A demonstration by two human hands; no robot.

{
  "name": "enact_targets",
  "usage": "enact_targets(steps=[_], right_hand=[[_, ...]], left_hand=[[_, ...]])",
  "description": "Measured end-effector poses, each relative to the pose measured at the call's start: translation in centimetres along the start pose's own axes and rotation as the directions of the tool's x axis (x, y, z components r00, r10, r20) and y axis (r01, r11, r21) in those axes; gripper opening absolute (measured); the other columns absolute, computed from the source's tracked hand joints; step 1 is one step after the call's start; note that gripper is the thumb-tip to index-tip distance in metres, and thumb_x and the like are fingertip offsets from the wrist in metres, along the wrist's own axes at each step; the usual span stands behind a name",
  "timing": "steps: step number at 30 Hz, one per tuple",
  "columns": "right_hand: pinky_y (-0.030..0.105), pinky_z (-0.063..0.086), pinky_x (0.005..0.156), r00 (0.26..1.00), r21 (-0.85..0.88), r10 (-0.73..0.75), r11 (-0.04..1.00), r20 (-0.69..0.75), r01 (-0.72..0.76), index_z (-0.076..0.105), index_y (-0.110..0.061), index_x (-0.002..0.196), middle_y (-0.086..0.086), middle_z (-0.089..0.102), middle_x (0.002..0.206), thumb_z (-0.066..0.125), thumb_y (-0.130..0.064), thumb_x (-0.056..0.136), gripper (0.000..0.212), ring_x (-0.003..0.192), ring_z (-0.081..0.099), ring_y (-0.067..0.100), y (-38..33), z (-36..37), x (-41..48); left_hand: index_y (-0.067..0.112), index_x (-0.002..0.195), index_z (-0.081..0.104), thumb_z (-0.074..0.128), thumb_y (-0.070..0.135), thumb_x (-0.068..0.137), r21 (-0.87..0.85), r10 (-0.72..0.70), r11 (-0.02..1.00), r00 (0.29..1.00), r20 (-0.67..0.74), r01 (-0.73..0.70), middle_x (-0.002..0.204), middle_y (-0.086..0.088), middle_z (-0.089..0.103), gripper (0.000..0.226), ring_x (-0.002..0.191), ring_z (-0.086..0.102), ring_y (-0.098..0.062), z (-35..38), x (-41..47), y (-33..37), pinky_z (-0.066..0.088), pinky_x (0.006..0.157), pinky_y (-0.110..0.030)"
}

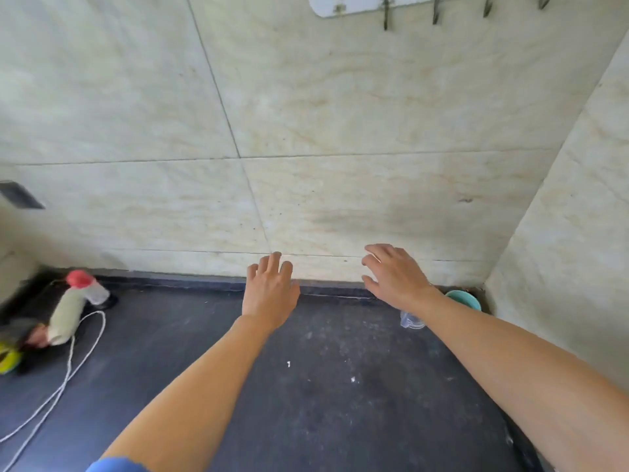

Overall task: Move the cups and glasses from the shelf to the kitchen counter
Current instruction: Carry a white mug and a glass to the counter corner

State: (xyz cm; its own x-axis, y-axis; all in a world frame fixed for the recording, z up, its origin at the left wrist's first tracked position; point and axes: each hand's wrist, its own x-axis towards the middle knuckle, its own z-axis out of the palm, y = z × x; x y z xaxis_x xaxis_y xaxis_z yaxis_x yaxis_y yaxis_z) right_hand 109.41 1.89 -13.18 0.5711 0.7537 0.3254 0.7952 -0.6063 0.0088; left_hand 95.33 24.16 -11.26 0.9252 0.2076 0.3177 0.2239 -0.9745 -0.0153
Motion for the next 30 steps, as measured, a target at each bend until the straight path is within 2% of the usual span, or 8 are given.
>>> enact_targets(steps=[2,6,11,15,21,25,30], right_hand=[[0.044,0.047,0.087,0.994,0.022,-0.107,0.994,-0.038,0.107,0.066,-0.006,0.096,0.015,0.061,0.121,0.070,-0.025,0.078,0.027,0.109,0.057,0.035,-2.8,-0.7,1.9],[0.045,0.045,0.090,0.956,0.120,-0.276,0.950,-0.100,0.287,0.065,-0.005,0.098,0.016,0.059,0.123,0.069,-0.025,0.078,0.029,0.112,0.055,0.035,-10.8,-1.7,4.4],[0.045,0.045,0.090,0.850,0.228,-0.498,0.820,-0.169,0.526,0.065,-0.008,0.098,0.013,0.061,0.122,0.071,-0.031,0.076,0.032,0.110,0.057,0.033,-23.6,-3.1,4.4],[0.046,0.049,0.087,0.735,0.254,-0.637,0.690,-0.233,0.678,0.066,-0.009,0.094,0.013,0.064,0.118,0.077,-0.032,0.070,0.035,0.106,0.061,0.033,-34.2,-5.5,3.6],[0.045,0.050,0.086,0.535,0.262,-0.780,0.470,-0.325,0.843,0.066,-0.009,0.098,0.015,0.063,0.118,0.075,-0.034,0.070,0.039,0.106,0.060,0.033,-50.2,-9.1,-1.1],[0.043,0.048,0.086,0.409,0.254,-0.831,0.332,-0.378,0.909,0.065,-0.011,0.101,0.014,0.063,0.118,0.071,-0.038,0.072,0.041,0.104,0.060,0.032,-60.8,-11.7,-6.3],[0.044,0.049,0.085,0.217,0.253,-0.876,0.114,-0.431,0.961,0.066,-0.012,0.099,0.014,0.064,0.118,0.071,-0.039,0.072,0.039,0.103,0.061,0.032,-71.8,-15.0,-14.2]], left_hand=[[0.006,0.087,0.062,0.075,0.023,0.072,0.078,-0.070,0.994,0.997,-0.037,0.072,0.112,-0.017,0.060,0.027,0.098,0.057,-0.036,-2.7,-3.2,-2.3,0.047,0.079,-0.047],[0.007,0.088,0.062,0.074,0.028,0.070,0.211,-0.257,0.941,0.964,-0.070,0.266,0.113,-0.017,0.060,0.030,0.101,0.057,-0.036,-7.2,-11.0,-6.2,0.047,0.083,-0.047],[0.009,0.092,0.061,0.070,0.034,0.073,0.335,-0.453,0.826,0.887,-0.086,0.454,0.117,-0.016,0.057,0.033,0.106,0.053,-0.033,-12.6,-22.7,-10.6,0.045,0.085,-0.047],[0.009,0.094,0.061,0.071,0.034,0.073,0.381,-0.596,0.698,0.787,-0.161,0.607,0.119,-0.017,0.056,0.034,0.105,0.054,-0.034,-17.3,-32.3,-13.0,0.045,0.084,-0.048],[0.008,0.102,0.062,0.068,0.035,0.077,0.417,-0.748,0.499,0.620,-0.236,0.760,0.122,-0.017,0.056,0.037,0.111,0.052,-0.035,-23.7,-47.5,-14.7,0.044,0.089,-0.049],[0.009,0.113,0.057,0.058,0.037,0.085,0.435,-0.841,0.343,0.479,-0.252,0.833,0.134,-0.016,0.046,0.039,0.124,0.042,-0.034,-27.7,-57.6,-14.9,0.036,0.099,-0.049],[0.011,0.113,0.057,0.060,0.038,0.082,0.448,-0.893,0.140,0.308,-0.328,0.883,0.131,-0.015,0.048,0.041,0.118,0.046,-0.033,-31.6,-69.4,-13.0,0.039,0.095,-0.048]])
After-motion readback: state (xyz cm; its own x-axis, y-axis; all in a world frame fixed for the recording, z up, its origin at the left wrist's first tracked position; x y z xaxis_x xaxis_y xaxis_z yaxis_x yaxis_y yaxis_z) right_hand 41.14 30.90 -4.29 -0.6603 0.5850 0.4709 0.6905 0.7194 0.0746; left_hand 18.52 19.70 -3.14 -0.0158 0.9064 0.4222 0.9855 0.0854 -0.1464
